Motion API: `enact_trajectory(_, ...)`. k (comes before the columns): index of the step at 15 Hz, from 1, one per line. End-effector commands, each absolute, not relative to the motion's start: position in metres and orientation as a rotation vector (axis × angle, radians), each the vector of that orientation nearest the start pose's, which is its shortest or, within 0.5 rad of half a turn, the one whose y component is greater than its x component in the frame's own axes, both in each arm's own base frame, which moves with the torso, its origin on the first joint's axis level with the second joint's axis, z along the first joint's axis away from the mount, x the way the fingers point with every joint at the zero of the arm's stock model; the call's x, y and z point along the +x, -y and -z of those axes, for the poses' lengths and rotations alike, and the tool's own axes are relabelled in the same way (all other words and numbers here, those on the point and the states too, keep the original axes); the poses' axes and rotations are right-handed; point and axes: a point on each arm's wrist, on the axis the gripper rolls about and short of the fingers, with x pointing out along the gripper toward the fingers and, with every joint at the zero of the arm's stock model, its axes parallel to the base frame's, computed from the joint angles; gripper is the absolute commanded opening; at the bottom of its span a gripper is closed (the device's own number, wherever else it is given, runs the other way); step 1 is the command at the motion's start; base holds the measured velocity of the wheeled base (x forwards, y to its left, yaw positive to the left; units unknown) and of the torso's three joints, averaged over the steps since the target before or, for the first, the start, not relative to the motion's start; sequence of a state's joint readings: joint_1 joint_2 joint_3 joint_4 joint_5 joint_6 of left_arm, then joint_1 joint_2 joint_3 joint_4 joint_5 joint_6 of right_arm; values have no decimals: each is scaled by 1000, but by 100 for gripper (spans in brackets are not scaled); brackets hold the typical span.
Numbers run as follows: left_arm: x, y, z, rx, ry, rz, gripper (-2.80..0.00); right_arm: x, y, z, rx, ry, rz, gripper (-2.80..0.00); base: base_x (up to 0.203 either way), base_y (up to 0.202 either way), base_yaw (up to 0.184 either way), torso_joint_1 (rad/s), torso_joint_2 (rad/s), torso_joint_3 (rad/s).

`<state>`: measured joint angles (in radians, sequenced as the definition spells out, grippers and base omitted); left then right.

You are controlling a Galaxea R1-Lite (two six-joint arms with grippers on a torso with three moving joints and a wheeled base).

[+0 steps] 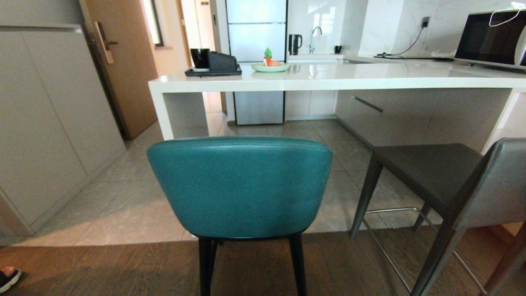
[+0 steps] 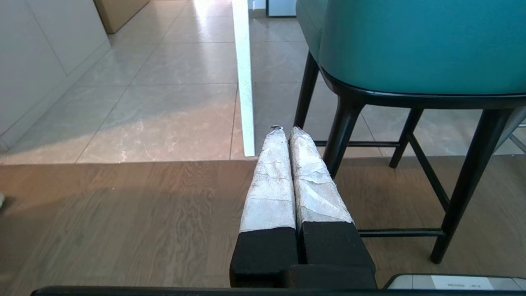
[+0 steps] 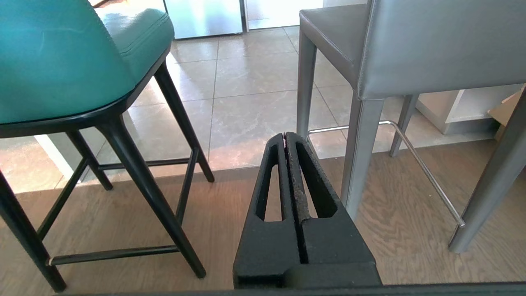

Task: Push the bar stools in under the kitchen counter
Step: Push the blue chair back under the dining table

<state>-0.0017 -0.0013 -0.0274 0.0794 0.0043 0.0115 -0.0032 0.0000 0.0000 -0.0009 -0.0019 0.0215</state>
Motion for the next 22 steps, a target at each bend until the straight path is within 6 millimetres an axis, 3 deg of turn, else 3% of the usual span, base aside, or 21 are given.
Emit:
enact_trajectory(1, -25, 0, -75, 12, -52, -4, -280, -22, 0, -74, 21, -5, 5, -280, 0, 0, 0, 0, 0, 0)
enact_trajectory(22, -25, 0, -75, 9, -52, -4, -280, -22, 0, -74, 21, -5, 6, -280, 0, 0, 0, 0, 0, 0)
